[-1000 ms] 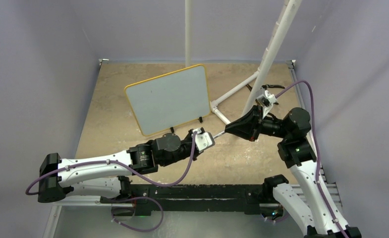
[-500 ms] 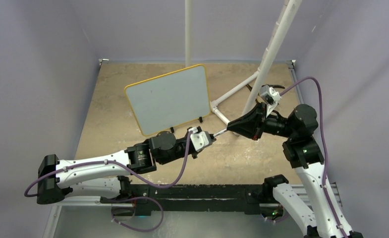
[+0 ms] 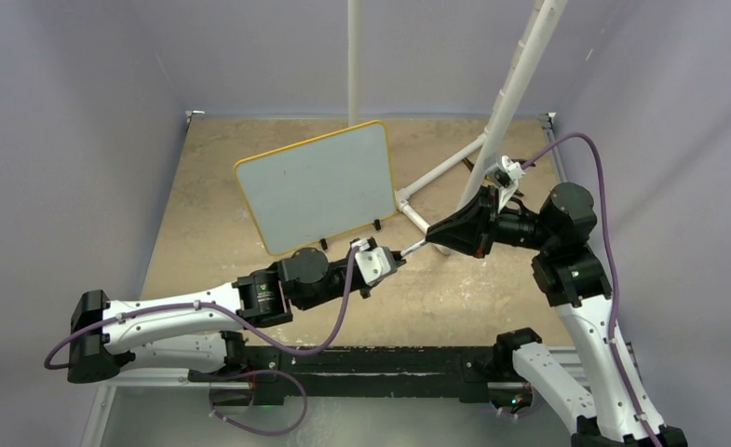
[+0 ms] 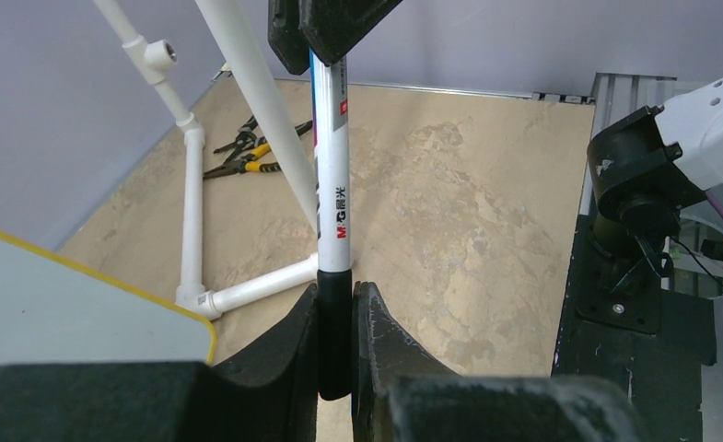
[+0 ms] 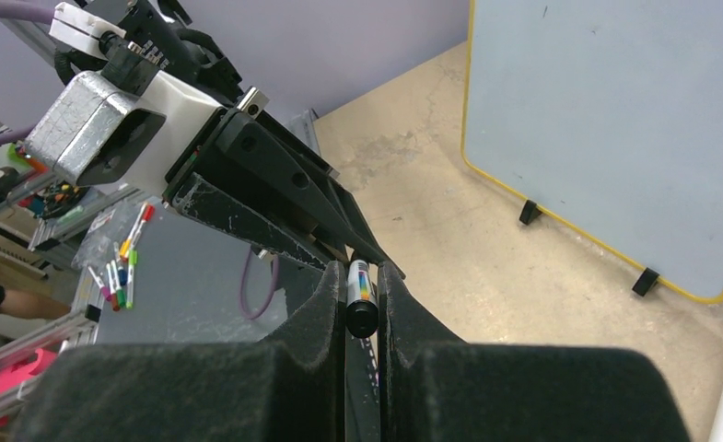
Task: Write a sentence on the whiteboard
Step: Open the whiteboard marker at the center of the board, then place the pen cap at the center of the board.
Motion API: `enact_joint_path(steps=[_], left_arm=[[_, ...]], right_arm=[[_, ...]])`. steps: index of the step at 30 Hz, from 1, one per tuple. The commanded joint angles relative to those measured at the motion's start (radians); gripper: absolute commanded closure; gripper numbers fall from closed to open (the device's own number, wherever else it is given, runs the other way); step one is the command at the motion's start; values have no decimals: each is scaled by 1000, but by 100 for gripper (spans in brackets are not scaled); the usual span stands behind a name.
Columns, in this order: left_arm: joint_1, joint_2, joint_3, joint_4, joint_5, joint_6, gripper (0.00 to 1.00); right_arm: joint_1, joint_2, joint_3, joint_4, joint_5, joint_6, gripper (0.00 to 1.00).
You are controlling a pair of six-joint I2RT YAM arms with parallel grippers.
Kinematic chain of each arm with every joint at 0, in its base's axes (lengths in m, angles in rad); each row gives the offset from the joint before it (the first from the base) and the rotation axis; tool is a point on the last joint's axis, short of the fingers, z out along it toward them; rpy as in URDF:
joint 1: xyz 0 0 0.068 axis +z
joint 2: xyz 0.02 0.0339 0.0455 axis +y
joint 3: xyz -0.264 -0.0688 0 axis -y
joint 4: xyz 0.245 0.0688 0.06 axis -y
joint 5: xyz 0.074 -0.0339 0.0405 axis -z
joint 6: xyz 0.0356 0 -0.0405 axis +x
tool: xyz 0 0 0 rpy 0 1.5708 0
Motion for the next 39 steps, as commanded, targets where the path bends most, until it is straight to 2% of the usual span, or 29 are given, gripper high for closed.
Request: enact_joint_path(steps=[1,9,15,19,22,26,28,35,39], left_arm=[[-31,12,-88,-410,-64,2,100],[-66,10,-110,-412,-159,-5,100],[-63,-3,-120,-414,-225,-3,100],[-10,-18,-102,-408,-194,-23,100],[35,-12,-77,-387,-171,-53,100],[49,57,1,-386,-179,-140,100],[49,89,21,-354,-188,-233,100],[48,250,-20,-144,-295,-530,100],[49,372,-5,-44,-341,-622,100]], right_arm=[[-33,-11,140,186,94,-24,100],[-34,21,186,157,135,-62,100],[-35,57,218,184,86,-62,100],[-35,41,209,183,81,-66,100],[-35,11,201,160,171,-86,100],[-35,-24,192,100,349,-168,100],[-35,-40,173,84,402,-182,100],[-35,-161,22,153,486,-162,100],[-35,-220,-53,175,540,-165,100]])
